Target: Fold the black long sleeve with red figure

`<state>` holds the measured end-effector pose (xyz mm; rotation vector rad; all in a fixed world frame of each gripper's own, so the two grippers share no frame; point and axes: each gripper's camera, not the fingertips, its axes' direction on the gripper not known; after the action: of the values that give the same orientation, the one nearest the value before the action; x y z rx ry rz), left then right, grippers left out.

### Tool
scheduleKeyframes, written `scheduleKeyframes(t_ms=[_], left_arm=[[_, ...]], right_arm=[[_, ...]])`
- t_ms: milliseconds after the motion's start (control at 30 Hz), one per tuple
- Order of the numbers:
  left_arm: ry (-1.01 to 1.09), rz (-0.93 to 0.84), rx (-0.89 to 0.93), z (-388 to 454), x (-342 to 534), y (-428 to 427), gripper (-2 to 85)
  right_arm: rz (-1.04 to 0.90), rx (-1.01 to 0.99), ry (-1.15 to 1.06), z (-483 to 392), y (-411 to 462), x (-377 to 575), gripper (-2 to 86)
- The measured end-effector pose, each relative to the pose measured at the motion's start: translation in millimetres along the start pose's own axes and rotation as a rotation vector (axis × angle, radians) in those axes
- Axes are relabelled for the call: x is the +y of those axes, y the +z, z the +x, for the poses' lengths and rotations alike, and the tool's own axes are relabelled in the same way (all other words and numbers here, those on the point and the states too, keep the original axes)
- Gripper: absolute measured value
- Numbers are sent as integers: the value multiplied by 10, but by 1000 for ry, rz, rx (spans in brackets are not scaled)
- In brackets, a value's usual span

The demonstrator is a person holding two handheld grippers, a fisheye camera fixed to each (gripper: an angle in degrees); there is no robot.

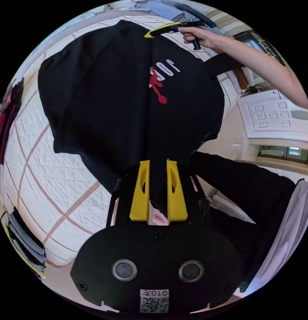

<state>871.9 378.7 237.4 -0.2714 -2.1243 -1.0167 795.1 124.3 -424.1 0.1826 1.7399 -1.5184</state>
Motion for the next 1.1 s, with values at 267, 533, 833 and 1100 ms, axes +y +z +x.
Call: scheduleKeyframes(t_ms=[267, 533, 833, 1100], left_arm=[[58, 113, 105, 258, -97, -221, 46], [199, 230, 139, 718, -377, -602, 32], [298, 263, 206, 1027, -534, -667, 27], [251, 234, 215, 796, -193, -697, 21]], right_arm=[[286, 75, 281, 669, -1428, 1050, 60], [268, 319, 945, 1940, -2704, 3895, 184], [500, -100, 1185, 2269, -1938, 4830, 156], [488, 204, 1163, 1679, -2304, 4596, 52]])
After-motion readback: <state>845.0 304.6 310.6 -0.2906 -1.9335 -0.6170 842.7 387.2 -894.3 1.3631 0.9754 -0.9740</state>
